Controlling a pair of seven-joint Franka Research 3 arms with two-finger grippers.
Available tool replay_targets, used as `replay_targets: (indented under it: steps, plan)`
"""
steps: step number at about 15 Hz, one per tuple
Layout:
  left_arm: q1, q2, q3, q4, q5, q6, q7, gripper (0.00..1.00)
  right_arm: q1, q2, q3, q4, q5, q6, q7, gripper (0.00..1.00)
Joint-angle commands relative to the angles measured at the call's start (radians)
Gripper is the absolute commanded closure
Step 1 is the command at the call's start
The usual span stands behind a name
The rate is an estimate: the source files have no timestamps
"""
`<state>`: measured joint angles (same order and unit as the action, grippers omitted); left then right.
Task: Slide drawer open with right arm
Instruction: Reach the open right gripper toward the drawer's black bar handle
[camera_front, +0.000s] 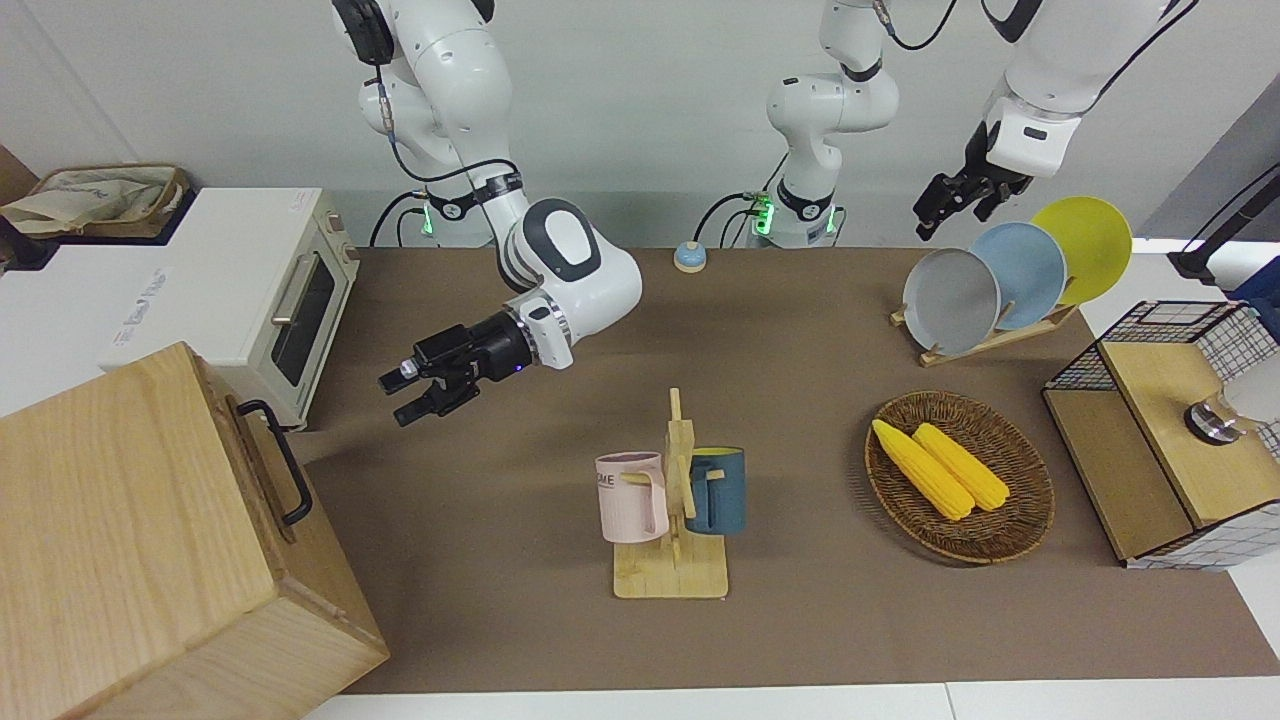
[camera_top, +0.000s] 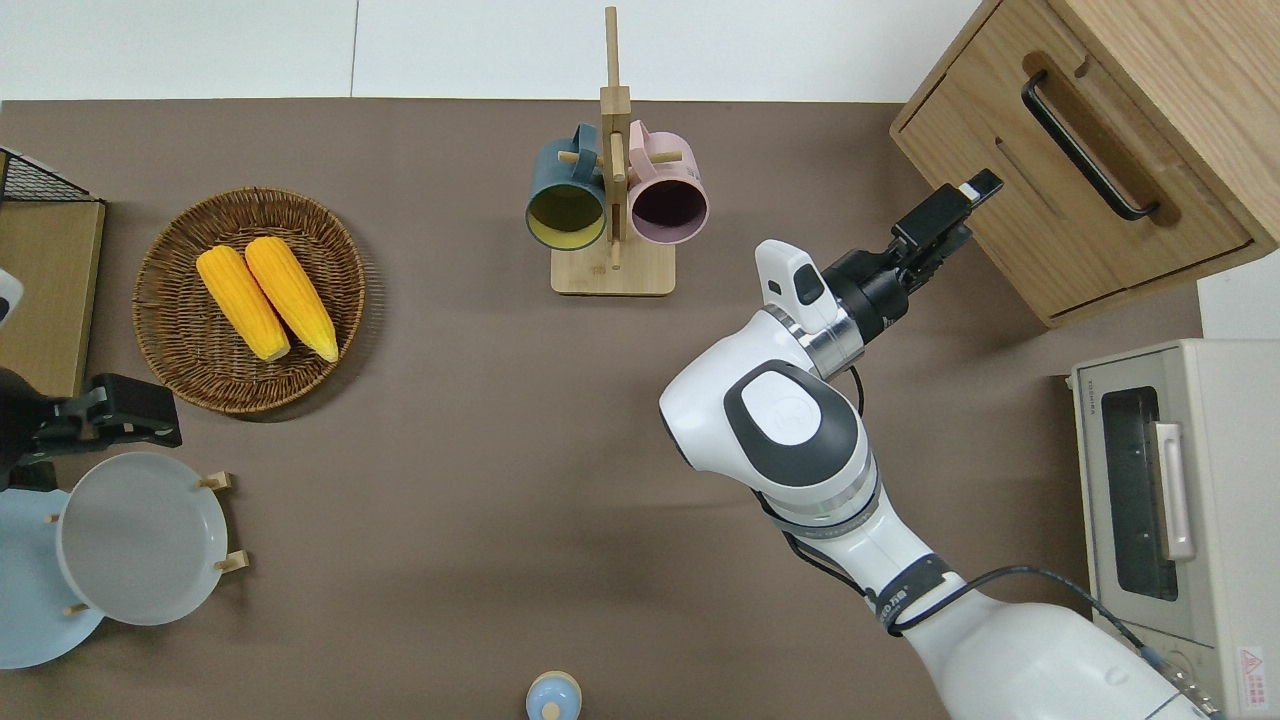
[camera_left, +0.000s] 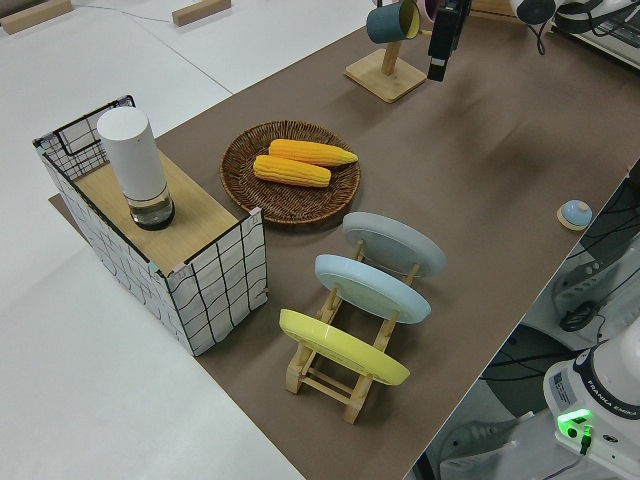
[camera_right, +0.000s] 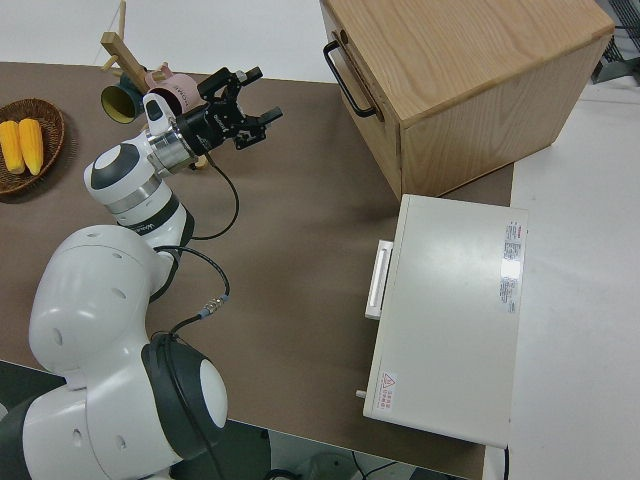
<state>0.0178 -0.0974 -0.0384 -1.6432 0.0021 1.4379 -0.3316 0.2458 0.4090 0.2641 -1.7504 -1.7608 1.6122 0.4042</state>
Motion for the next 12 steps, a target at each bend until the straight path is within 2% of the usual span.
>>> replay_targets:
  steps: [1,2,4,6,8,12]
  plan:
    - [-0.002,-0.008,0.006,0.0,-0.005,-0.002,0.009,0.01,-0.005,0.014,-0.003,0.052,0.038,0.028,-0.015,0.017]
    - [-0.002,-0.008,0.006,0.0,-0.005,-0.002,0.009,0.01,-0.008,0.019,-0.003,0.054,0.038,0.028,-0.012,0.017]
    - [-0.004,-0.008,0.006,0.0,-0.005,-0.002,0.009,0.01,-0.019,0.034,-0.006,0.08,0.037,0.032,0.019,0.017]
    - [-0.005,-0.008,0.005,0.0,-0.005,-0.002,0.009,0.01,-0.019,0.044,-0.035,0.095,0.037,0.057,0.044,0.017]
    - [-0.006,-0.008,0.005,0.0,-0.007,-0.002,0.011,0.01,-0.02,0.047,-0.055,0.095,0.04,0.092,0.076,0.019]
    - [-0.004,-0.008,0.006,0.0,-0.005,-0.002,0.009,0.01,-0.025,0.047,-0.118,0.095,0.035,0.181,0.108,0.019]
